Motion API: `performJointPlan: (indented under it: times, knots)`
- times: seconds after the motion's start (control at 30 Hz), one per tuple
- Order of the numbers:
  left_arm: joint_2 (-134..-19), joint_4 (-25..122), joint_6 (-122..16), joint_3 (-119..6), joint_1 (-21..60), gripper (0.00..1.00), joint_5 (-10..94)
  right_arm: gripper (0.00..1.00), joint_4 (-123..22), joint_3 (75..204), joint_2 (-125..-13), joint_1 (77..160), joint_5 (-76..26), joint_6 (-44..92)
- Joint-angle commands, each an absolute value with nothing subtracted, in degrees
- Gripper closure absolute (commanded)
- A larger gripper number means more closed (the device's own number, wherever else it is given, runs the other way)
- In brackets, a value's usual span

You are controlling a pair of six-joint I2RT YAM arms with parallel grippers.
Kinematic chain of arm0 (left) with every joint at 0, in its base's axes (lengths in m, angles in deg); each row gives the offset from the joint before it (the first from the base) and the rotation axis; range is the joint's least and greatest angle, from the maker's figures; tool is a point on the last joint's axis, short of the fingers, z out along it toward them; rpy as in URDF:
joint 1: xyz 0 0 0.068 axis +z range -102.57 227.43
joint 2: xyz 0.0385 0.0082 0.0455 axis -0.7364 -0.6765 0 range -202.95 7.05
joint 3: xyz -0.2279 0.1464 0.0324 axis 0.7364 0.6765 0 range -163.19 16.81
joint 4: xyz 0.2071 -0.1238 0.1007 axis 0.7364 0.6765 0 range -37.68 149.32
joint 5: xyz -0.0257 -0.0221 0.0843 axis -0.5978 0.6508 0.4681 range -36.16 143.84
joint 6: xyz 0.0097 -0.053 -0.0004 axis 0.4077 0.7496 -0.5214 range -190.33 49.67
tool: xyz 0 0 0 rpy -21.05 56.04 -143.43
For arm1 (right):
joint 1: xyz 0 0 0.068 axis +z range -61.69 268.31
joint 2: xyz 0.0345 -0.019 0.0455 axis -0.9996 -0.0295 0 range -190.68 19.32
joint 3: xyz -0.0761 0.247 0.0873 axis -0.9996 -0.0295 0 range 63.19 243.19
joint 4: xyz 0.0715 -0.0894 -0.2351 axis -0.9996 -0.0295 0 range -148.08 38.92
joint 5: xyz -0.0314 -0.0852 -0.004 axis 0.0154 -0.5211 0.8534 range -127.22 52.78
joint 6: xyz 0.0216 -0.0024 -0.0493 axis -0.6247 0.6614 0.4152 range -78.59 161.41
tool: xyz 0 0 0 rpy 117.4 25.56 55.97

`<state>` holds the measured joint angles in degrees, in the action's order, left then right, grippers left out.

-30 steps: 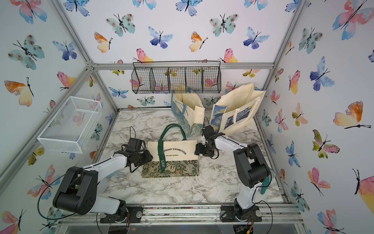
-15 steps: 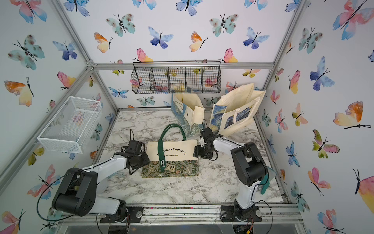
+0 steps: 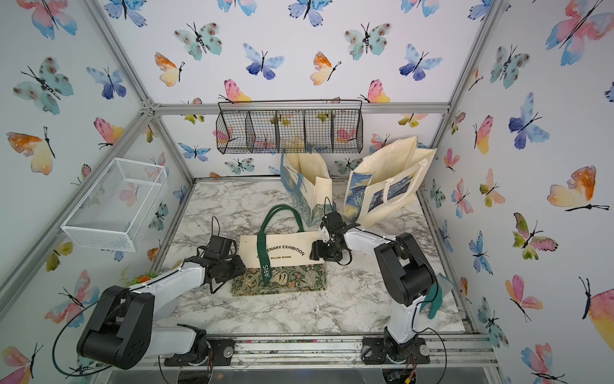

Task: Put away the canvas bag
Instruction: Move the canvas bag to the center of the board.

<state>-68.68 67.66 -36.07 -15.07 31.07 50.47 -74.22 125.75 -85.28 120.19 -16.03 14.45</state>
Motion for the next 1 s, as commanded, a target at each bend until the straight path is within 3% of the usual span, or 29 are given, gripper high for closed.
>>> performJointPlan:
  times: [0.0, 0.27, 0.97]
  knots:
    - [-66.9, 72.9, -36.4, -13.4, 29.2, 0.55, 45.4, 0.34, -79.2, 122.9, -84.2, 121.0, -16.5, 13.8]
    - [-64.8, 74.9, -35.3, -13.5, 25.2, 0.55, 46.5, 0.34, -78.0, 118.9, -80.7, 121.0, -13.9, 12.0]
    - [-65.1, 72.9, -35.2, -12.9, 24.1, 0.56, 43.5, 0.36, -75.7, 113.0, -77.4, 122.7, -11.5, 9.1]
